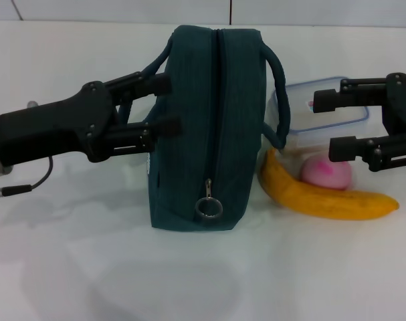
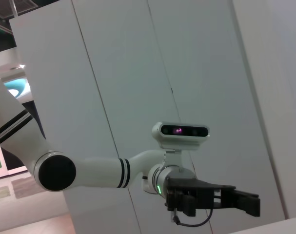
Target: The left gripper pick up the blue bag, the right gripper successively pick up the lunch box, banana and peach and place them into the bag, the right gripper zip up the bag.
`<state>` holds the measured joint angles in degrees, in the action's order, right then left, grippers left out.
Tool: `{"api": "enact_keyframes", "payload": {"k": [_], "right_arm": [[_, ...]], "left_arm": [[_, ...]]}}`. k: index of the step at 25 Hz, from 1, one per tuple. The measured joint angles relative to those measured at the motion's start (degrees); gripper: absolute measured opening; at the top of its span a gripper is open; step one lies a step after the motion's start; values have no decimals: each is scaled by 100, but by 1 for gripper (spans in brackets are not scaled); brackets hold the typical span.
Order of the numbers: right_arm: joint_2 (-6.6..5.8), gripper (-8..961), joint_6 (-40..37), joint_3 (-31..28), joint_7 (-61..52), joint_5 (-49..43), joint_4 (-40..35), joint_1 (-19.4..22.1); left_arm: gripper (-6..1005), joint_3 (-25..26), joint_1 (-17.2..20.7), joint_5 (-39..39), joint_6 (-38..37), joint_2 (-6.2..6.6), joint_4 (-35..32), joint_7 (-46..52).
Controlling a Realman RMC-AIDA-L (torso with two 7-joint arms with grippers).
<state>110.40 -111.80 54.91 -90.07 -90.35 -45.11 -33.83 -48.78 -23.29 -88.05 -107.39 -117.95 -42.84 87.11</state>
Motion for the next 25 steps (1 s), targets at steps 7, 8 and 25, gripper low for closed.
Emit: {"api": "enact_keyframes", "payload": {"k": [7,8,25], "right_arm": [[20,757,1,5,-2,-1,0,40],[20,757,1,6,-3,-1,0,55],[52,756,-5,-3,15,1,3,301]], "left_arm": [[890,0,18,-2,-2,-8,-5,3],[890,0,26,-2,-2,-10,-5,4],[890,57,-191,-89,474,234,-637,1455]]}}
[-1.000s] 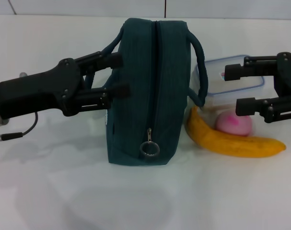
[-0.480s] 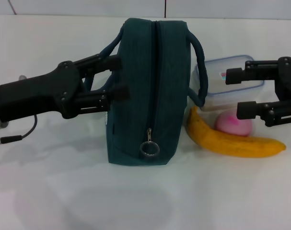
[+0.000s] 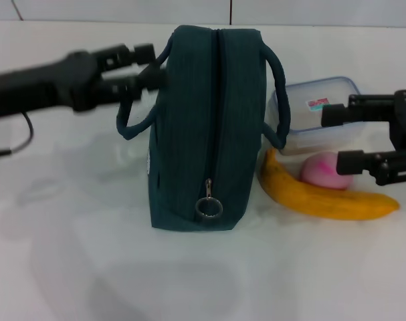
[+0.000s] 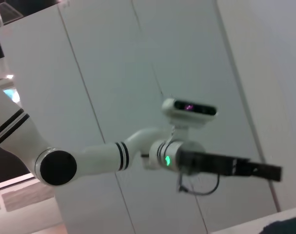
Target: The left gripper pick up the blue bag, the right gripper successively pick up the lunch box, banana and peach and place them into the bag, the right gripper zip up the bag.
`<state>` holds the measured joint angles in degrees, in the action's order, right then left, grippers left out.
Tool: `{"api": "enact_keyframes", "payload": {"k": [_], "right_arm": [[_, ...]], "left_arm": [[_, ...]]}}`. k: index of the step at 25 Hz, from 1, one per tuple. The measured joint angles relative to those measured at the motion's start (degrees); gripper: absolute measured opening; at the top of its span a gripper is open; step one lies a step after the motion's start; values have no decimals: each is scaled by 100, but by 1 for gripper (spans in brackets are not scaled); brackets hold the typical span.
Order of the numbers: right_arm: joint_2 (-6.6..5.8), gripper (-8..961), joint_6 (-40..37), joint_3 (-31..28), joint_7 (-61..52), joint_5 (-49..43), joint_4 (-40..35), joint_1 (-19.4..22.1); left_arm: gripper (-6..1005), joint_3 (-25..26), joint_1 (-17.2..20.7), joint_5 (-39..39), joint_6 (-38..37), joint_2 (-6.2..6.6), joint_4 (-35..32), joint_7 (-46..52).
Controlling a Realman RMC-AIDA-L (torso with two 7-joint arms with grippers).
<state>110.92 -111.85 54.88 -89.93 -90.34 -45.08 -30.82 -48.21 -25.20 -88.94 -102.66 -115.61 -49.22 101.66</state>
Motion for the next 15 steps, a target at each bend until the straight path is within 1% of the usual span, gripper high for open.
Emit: {"api": "enact_keyframes", "payload": {"k": [2,4,6,8,11,13,15], "right_arm": [[4,756,-15,-11,63,0,0,122],[2,756,-25,-41,104,1,0,239],[-10,756,-22,-69,111,19,1,354],[-28,755,-16,-147,120,32,6,453],[-13,755,-50,-333,178,25,40,560],[-6,755,-69,-416,246,22,81,611],[-4,755,-73,-433,271,22,120,638]], "left_arm": [[890,3,-70,-304,370,33,-356,590],[889,3,-159,-755,634,37,-753,1294],[889,-4,-304,-1405,765,38,-1155,2235],[889,-40,-462,-1953,758,30,-1413,2877],[889,-82,-661,-2476,743,-52,-1660,3342],[890,-85,-754,-2656,743,-99,-1774,3524],[890,-108,-824,-2705,743,-109,-1788,3671]]}}
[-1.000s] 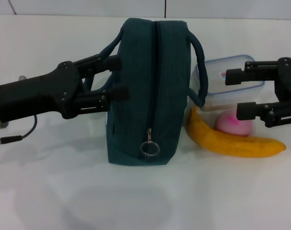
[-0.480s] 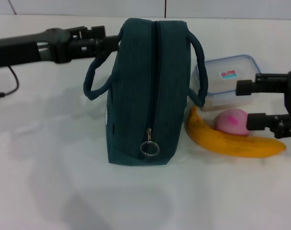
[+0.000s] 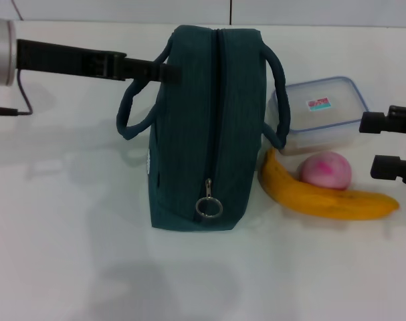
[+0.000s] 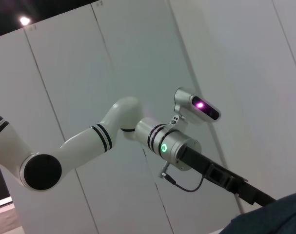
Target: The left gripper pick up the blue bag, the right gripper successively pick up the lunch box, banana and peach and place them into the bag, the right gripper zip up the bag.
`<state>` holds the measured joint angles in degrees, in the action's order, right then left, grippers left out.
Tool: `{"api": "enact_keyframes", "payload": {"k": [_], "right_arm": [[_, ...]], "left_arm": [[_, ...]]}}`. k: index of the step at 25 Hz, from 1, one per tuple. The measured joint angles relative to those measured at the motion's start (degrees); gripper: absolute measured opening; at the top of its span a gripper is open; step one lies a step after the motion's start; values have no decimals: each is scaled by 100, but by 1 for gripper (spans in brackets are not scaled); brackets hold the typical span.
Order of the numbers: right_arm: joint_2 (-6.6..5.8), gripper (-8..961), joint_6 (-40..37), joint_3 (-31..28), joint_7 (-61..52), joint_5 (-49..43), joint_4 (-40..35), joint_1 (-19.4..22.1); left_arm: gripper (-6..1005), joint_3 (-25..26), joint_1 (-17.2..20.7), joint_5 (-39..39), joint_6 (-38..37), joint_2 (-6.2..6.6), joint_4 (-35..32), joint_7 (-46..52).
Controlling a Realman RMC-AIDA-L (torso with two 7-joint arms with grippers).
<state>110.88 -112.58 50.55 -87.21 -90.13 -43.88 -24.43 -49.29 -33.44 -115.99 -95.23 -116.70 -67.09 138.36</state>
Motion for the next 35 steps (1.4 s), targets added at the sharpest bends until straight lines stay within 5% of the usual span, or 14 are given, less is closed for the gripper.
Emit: {"api": "enact_keyframes", "payload": {"k": [17,28,35], "right_arm": [[-111,754,81,-137,323,-24,722,136],[-53,754,1017,-537,370,3,1378,312],[0,754,1954,-1857,35,33,2357,339]], "left_arm": [[824,-323,-545,-903,365,-90,73,617],[391,-461,-549,-928,345,-85,79,621],[169,-458,-518,-933,350,-82,75,613]]}}
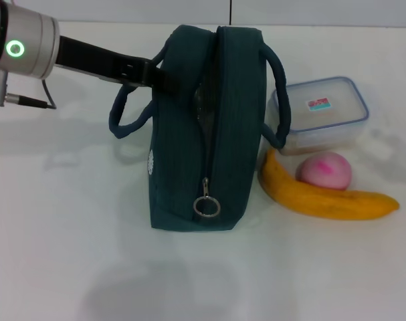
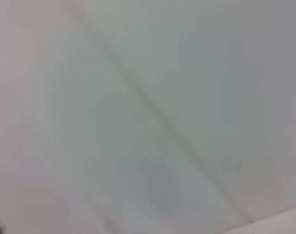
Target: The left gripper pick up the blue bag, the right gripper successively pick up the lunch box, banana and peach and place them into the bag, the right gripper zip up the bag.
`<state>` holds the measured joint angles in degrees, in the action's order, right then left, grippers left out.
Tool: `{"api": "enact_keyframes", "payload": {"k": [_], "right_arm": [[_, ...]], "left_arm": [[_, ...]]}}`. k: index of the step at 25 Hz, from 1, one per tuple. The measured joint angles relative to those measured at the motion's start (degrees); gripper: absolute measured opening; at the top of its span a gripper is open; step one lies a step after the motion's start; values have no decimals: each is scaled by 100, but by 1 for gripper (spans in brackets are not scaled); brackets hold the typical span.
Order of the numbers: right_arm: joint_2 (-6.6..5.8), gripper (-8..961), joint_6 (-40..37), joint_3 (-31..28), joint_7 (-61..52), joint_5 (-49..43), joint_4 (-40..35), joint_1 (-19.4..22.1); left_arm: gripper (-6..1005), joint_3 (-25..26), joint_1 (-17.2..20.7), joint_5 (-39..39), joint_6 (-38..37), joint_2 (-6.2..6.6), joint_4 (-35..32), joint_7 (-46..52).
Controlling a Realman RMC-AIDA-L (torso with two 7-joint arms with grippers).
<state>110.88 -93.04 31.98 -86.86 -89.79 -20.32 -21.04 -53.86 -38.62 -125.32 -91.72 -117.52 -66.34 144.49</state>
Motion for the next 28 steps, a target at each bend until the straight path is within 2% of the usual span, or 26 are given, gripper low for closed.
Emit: {"api": "enact_keyframes", "payload": {"k": [3,7,9,11,19,22,28], "right_arm": [[19,753,536,-250,-302,1,318,-2],[128,753,1259,-473,-492,1,522,-3],[209,753,1762,-490,-572,-2,558,-72],[231,753,2077,-458,-650,-23,603,-191],[263,753,2484,-327,-694,-51,862,-677],[278,753,2623,-111,-824,-53,947,-811],[401,752,3002,145,-1069,-43,974,-990]], "left_arm": [[110,-1,16,0,-4,-9,0,0],[55,-2,50,1,-9,-51,0,-44],[55,-2,75,2,-10,-80,0,-112],[55,-2,79,3,-14,-104,-1,-160],[55,-152,91,30,-28,-157,-39,-270],[55,-230,92,42,-35,-159,-49,-278],[55,-249,98,48,-41,-169,-55,-288]]}}
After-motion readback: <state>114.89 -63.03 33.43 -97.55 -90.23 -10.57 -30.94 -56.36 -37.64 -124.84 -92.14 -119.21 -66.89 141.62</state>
